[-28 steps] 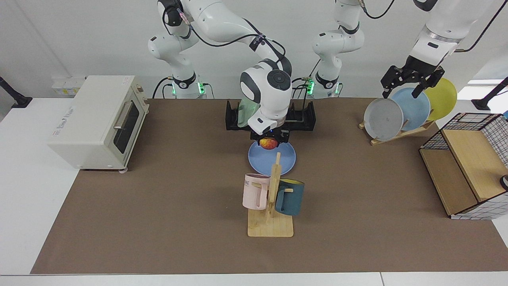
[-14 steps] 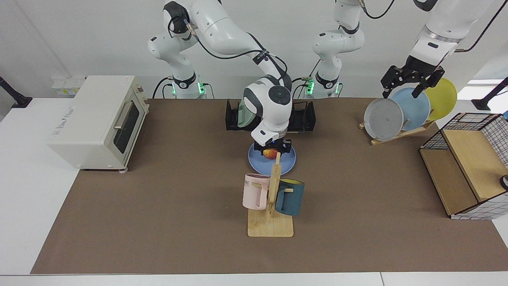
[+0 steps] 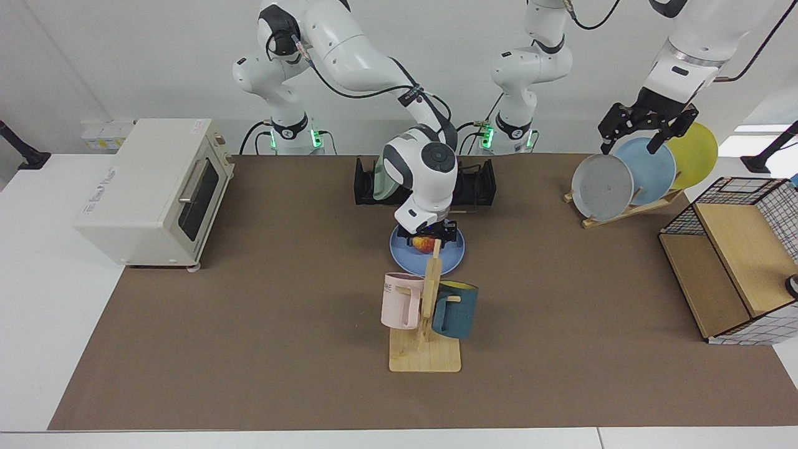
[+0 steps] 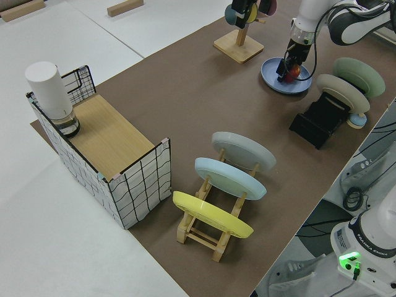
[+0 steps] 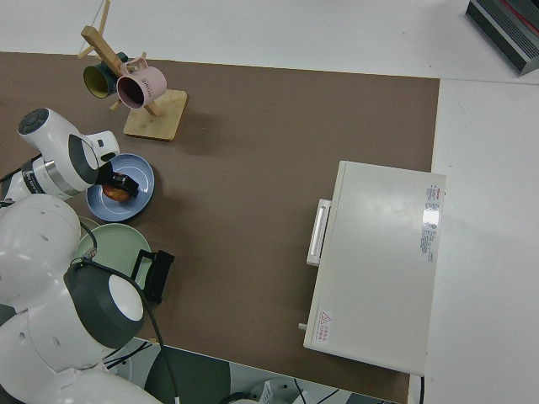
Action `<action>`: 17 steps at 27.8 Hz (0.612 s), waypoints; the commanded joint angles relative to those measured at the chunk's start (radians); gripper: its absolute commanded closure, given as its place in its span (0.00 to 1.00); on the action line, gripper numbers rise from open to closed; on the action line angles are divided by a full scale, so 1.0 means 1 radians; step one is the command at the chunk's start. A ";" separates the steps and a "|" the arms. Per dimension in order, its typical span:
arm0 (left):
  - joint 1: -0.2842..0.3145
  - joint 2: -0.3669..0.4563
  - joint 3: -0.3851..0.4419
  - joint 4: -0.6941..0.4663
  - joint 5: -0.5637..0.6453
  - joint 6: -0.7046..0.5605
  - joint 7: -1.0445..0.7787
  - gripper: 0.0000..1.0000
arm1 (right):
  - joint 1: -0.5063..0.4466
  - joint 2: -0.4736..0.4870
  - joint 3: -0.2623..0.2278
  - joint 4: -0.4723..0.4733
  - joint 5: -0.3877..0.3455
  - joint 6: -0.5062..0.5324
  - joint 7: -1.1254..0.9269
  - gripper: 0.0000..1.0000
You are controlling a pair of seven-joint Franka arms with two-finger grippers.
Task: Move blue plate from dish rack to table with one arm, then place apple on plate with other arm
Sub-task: 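Carry the apple with the right gripper over the blue plate, then lower the apple onto the blue plate and open the right gripper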
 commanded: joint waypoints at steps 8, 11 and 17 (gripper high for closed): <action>0.009 -0.001 -0.009 0.018 0.016 -0.023 0.004 0.00 | -0.063 -0.100 -0.018 0.088 0.014 -0.192 -0.138 0.00; 0.009 -0.001 -0.010 0.018 0.015 -0.023 0.004 0.00 | -0.086 -0.123 -0.019 0.100 0.014 -0.208 -0.172 0.00; 0.009 -0.001 -0.010 0.018 0.015 -0.023 0.004 0.00 | -0.171 -0.201 -0.019 0.083 0.007 -0.195 -0.350 0.00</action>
